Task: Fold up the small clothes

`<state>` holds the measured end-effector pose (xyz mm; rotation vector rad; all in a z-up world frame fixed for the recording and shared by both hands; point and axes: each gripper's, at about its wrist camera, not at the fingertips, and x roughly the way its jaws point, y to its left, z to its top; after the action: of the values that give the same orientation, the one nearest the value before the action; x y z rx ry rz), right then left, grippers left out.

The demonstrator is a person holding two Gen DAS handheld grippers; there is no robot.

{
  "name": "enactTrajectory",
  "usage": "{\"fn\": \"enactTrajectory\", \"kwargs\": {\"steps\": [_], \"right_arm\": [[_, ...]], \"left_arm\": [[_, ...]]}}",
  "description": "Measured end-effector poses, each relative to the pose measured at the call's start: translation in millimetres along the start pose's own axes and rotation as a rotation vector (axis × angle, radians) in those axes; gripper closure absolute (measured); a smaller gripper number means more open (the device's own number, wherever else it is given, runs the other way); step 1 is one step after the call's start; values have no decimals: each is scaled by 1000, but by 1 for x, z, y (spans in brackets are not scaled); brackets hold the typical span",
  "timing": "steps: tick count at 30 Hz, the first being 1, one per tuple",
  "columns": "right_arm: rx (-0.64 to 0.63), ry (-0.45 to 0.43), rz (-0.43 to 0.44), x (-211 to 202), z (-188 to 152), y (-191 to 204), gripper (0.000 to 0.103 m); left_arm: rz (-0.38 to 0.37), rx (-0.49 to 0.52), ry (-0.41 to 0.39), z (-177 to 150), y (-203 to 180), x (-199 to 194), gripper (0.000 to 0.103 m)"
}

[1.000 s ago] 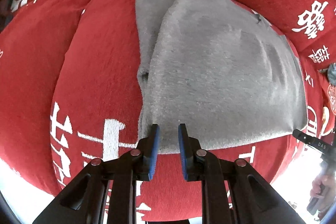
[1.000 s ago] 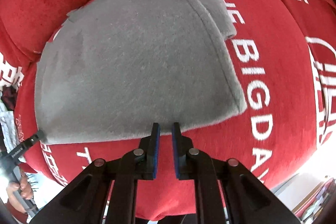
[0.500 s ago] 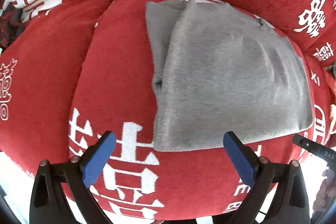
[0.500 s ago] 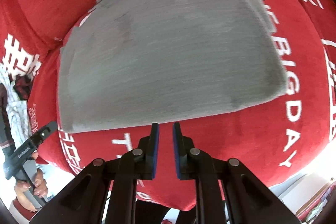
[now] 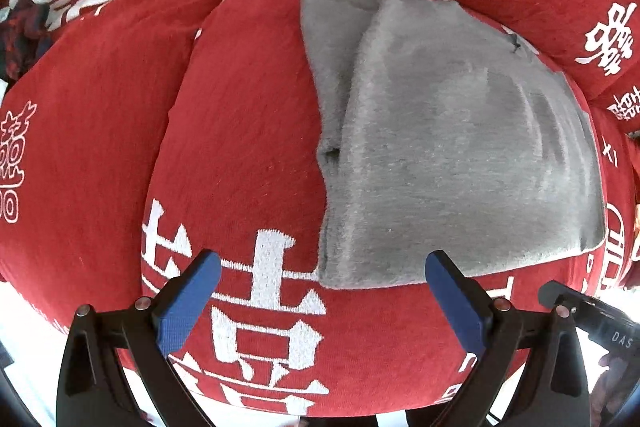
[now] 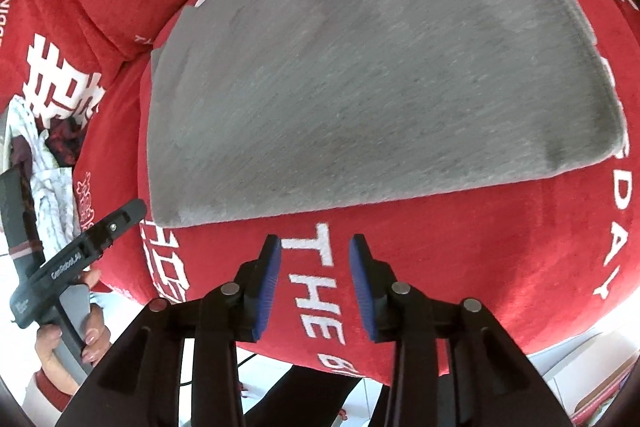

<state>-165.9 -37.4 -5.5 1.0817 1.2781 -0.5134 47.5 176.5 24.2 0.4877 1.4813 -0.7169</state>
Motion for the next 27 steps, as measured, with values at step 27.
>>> {"fn": "enactTrajectory", "kwargs": {"steps": [27], "right_arm": [[293, -11, 490, 85, 0, 22, 55]], "left_arm": [[-266, -153, 23, 46, 59, 19, 1]]}}
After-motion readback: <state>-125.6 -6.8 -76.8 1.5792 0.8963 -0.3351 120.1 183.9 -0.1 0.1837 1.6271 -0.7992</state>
